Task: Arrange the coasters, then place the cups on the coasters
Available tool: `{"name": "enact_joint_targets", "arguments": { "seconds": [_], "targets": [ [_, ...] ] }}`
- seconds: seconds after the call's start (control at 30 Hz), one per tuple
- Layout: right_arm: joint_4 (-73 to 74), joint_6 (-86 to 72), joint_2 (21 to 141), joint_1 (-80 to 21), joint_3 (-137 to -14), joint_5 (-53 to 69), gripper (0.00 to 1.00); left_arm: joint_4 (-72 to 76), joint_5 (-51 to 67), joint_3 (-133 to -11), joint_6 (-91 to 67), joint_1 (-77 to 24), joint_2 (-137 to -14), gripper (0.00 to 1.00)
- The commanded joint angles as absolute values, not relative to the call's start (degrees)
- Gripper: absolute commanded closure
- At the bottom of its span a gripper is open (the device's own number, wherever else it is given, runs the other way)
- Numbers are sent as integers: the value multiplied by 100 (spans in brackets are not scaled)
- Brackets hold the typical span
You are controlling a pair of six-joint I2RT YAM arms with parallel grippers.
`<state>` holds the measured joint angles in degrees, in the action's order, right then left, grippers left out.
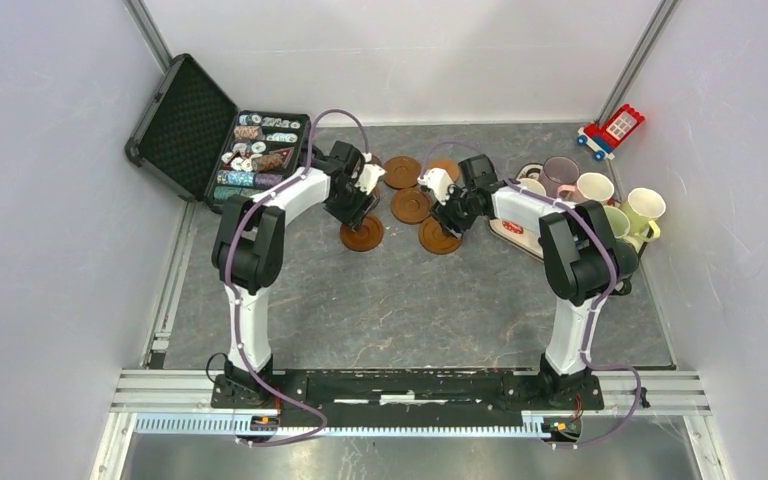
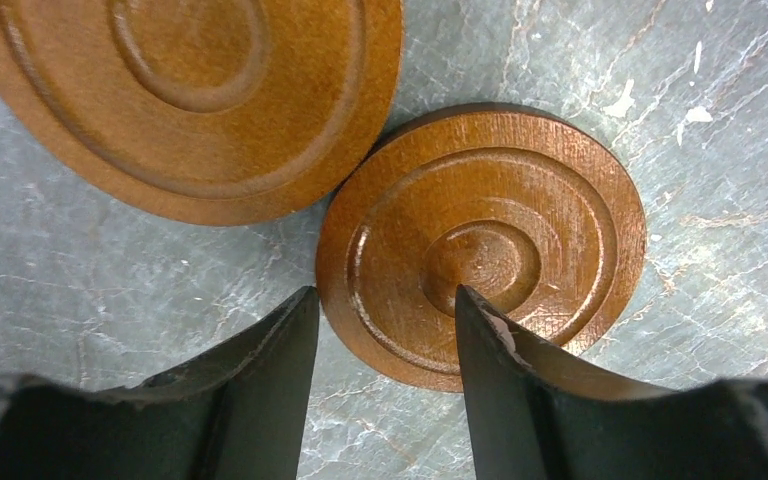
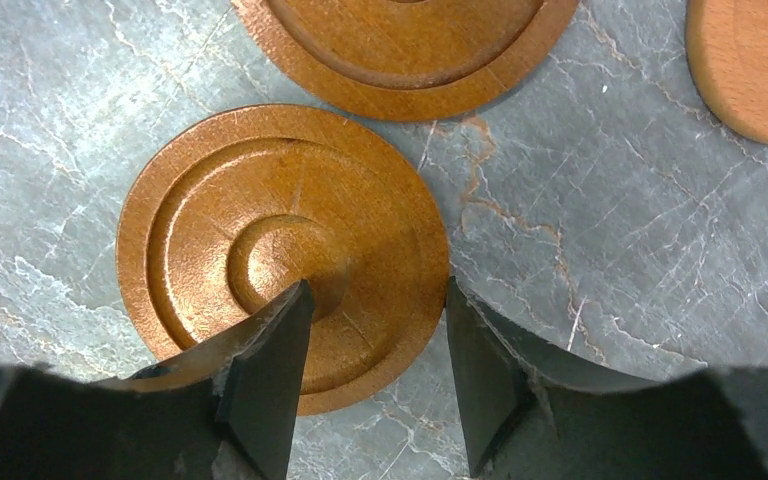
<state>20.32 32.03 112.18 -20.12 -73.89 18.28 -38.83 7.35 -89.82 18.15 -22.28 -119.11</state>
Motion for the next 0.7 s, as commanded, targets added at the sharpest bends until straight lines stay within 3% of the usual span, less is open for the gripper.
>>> {"name": "enact_joint_targets", "arguments": {
  "seconds": [0.0, 0.2, 0.67],
  "targets": [
    [1888, 3154, 10952, -2165, -6871, 1898, 44, -3722, 789, -8693, 2270, -2317, -11703, 43],
    [1623, 3039, 10517, -2357, -6073, 1775, 48, -3571, 770, -7738, 2540, -2406, -11153, 53],
    [1190, 2391, 9259, -3067, -4282, 1873, 51, -3308, 1037, -5456, 2444, -2913, -9371, 55]
  ]
}}
